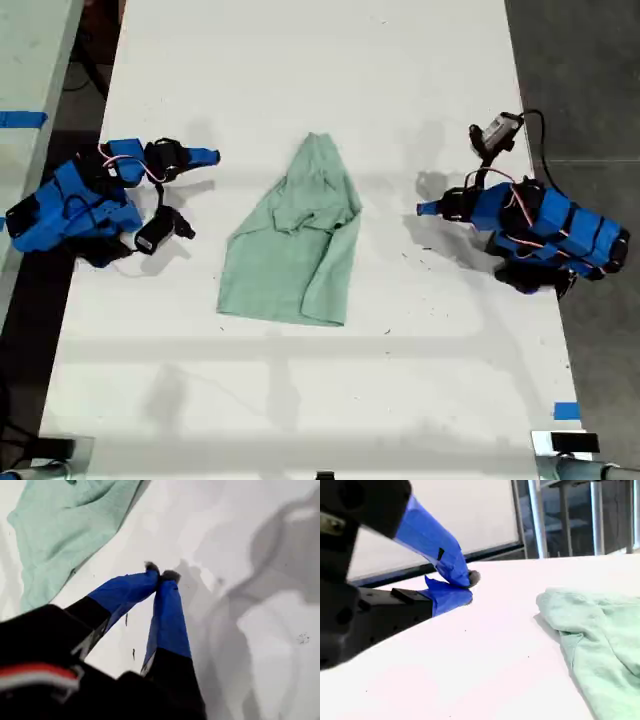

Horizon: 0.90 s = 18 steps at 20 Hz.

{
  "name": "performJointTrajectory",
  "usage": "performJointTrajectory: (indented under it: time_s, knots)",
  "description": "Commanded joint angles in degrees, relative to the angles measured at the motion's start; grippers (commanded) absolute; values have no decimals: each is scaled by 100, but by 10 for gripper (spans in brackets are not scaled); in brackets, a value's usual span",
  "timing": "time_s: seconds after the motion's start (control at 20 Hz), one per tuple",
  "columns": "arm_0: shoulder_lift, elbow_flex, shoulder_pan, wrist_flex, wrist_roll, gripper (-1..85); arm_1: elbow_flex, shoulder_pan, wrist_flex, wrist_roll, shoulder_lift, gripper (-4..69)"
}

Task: Fold t shirt

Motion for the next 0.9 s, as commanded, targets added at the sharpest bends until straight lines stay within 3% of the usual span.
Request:
performJointTrajectory:
  time_s: [0.0,0.6,0.85]
  knots:
    - [44,237,53,-44,-26,-2,316,62,35,35,79,19]
    - [44,237,35,-53,-26,3,316,70,35,-18,79,19]
    - [-185,-448,598,-932,9,-2,316,105,26,-35,79,19]
